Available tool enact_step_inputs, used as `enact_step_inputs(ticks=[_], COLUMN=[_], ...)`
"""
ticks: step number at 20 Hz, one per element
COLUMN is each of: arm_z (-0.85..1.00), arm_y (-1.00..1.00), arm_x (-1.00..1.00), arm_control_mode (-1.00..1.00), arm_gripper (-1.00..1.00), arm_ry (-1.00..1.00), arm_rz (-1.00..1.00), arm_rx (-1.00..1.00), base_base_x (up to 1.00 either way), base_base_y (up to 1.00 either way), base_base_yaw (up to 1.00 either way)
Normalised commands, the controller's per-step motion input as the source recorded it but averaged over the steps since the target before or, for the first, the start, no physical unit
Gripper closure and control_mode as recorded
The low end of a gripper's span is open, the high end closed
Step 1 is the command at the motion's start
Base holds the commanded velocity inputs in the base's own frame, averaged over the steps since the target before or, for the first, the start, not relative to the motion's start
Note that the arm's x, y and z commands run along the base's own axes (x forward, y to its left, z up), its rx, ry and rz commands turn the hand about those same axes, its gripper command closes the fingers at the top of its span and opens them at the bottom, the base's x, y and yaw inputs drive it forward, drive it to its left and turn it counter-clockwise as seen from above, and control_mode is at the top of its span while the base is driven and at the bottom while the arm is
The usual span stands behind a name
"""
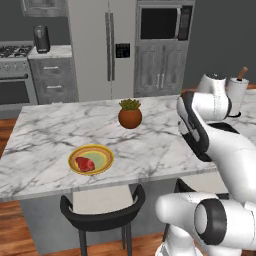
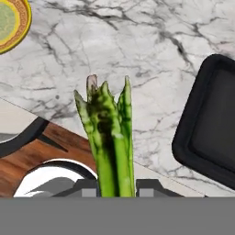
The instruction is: Create a steak meal by picking up the steak and asparagus from the tray and placing them on the plate. Leave the lemon wedge on the tray.
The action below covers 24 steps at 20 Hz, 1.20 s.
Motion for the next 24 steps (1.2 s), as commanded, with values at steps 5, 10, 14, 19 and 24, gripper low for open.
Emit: enact_step_inputs(ticks=[5,10,14,19,24], arm_z=[0.18,0.0,0.0,-0.2,-0.4], arm_y=[1.0,1.0,1.0,1.0,0.84], arm_x=[-0.21,-0.02,0.0,0.05,0.28], arm_control_mode=[-1.0,-1.0,-1.0,-1.0,-1.0], arm_gripper=[1.0,1.0,1.0,1.0,1.0], arm_ry=[0.0,0.02,0.02,0.04,0.03], arm_rz=[-0.32,-0.28,-0.24,-0.12,0.0], arm_rx=[0.0,0.0,0.04,0.09,0.1], base_base_x=[0.0,0.0,0.0,0.0,0.0], base_base_y=[0.0,0.0,0.0,0.0,0.0], base_base_yaw=[0.0,0.0,0.0,0.0,0.0])
